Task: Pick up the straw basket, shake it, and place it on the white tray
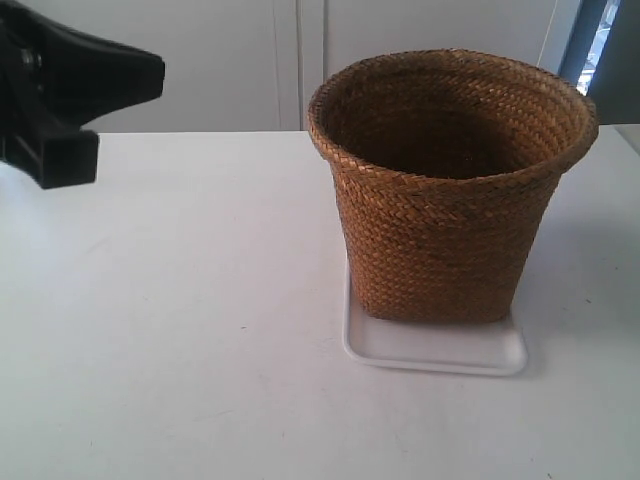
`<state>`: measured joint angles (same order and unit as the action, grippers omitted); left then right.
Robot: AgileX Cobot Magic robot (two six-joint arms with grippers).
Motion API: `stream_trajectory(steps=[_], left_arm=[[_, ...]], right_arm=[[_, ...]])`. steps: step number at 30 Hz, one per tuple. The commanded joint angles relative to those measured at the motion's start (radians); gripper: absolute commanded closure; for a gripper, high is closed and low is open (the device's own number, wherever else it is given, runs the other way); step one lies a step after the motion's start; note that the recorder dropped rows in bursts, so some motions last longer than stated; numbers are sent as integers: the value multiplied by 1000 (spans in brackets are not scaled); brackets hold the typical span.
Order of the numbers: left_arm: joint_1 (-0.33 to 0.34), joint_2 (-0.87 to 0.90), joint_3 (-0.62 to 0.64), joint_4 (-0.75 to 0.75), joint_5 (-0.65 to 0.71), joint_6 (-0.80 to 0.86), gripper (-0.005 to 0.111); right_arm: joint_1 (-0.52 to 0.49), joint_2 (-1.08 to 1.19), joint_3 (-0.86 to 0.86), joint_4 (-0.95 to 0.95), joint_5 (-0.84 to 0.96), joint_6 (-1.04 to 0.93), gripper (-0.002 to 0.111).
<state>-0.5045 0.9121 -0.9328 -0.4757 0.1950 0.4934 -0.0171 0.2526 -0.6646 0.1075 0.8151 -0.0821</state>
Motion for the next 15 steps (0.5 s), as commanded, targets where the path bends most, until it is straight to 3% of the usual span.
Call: stream_trajectory(steps=[1,7,15], left_arm=[[-7,-47,62,-10,-38,-4,107],[45,-80,123,-3,-43,-22,107],[292,-239,158,30,35,-35,107]], right_arm=[[-4,-11,32,5,32,37,108],[-4,-11,38,5,-20,37,108],[-4,-11,38,5,-24,37,108]])
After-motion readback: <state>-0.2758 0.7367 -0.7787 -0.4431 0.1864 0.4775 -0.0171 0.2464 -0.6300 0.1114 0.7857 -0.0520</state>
